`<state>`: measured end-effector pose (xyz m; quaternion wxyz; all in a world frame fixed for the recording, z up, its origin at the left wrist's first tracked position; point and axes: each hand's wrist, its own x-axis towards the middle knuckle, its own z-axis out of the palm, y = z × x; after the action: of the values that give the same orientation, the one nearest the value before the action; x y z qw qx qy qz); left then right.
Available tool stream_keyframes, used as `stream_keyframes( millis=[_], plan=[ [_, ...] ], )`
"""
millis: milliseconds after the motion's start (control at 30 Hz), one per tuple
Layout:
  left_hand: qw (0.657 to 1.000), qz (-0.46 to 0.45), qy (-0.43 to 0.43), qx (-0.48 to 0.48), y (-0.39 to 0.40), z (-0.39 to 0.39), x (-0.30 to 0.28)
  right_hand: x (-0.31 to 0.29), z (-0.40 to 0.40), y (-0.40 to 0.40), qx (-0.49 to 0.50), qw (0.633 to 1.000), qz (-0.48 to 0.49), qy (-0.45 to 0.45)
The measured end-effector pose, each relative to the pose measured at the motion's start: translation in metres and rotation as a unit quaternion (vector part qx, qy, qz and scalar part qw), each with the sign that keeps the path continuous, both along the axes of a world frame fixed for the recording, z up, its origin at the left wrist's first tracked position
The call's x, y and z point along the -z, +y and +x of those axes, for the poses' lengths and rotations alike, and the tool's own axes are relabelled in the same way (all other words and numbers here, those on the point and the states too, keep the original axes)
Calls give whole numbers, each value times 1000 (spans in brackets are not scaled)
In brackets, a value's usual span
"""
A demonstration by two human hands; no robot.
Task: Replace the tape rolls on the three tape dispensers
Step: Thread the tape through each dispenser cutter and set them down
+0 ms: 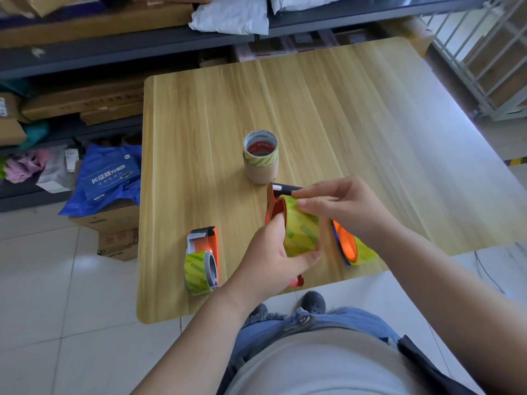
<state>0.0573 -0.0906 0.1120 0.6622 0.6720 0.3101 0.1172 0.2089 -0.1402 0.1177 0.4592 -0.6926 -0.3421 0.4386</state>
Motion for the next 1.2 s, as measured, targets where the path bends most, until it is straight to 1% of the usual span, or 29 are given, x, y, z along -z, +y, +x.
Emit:
stream_keyframes(
  millis=[167, 233, 300, 400, 500, 567, 633, 700, 800, 900, 967, 1033, 1133, 1200],
  plan=[
    [1000, -10, 8, 9, 0, -6, -3, -8, -3, 7, 11, 998, -59, -4],
    [1000, -24, -12, 12, -2, -9, -8, -7, -5, 10, 24, 997, -77, -19],
    [997, -56, -46, -6, -5, -12, -15, -9, -8, 13, 22, 997, -78, -12],
    [993, -68, -77, -56, -7, -16, -26, -15, -13, 13, -3, 998, -34, 44],
    [989, -42, -100, -102, -7, -20, -40, -26, -14, 9, -67, 989, 42, 126],
    [985, -19, -115, -123, -8, -21, -51, -34, -15, 8, -110, 979, 78, 151],
    [982, -11, -127, -141, -8, -21, -60, -39, -15, 9, -131, 977, 96, 139],
    [982, -8, -131, -139, -6, -22, -68, -43, -17, 11, -131, 976, 115, 133],
    [989, 15, -119, -88, -2, -29, -78, -51, -18, 15, -127, 965, 166, 158],
    [992, 25, -114, -58, 0, -34, -86, -55, -17, 18, -109, 964, 176, 169],
    [992, 26, -108, -65, -1, -34, -90, -57, -16, 20, -85, 965, 178, 171],
    [991, 39, -93, -84, -1, -32, -90, -59, -16, 19, -73, 967, 193, 146],
    [989, 56, -83, -110, -1, -29, -88, -62, -17, 17, -76, 969, 210, 101],
    [987, 53, -85, -124, -2, -27, -87, -62, -18, 17, -74, 970, 207, 101]
  ],
)
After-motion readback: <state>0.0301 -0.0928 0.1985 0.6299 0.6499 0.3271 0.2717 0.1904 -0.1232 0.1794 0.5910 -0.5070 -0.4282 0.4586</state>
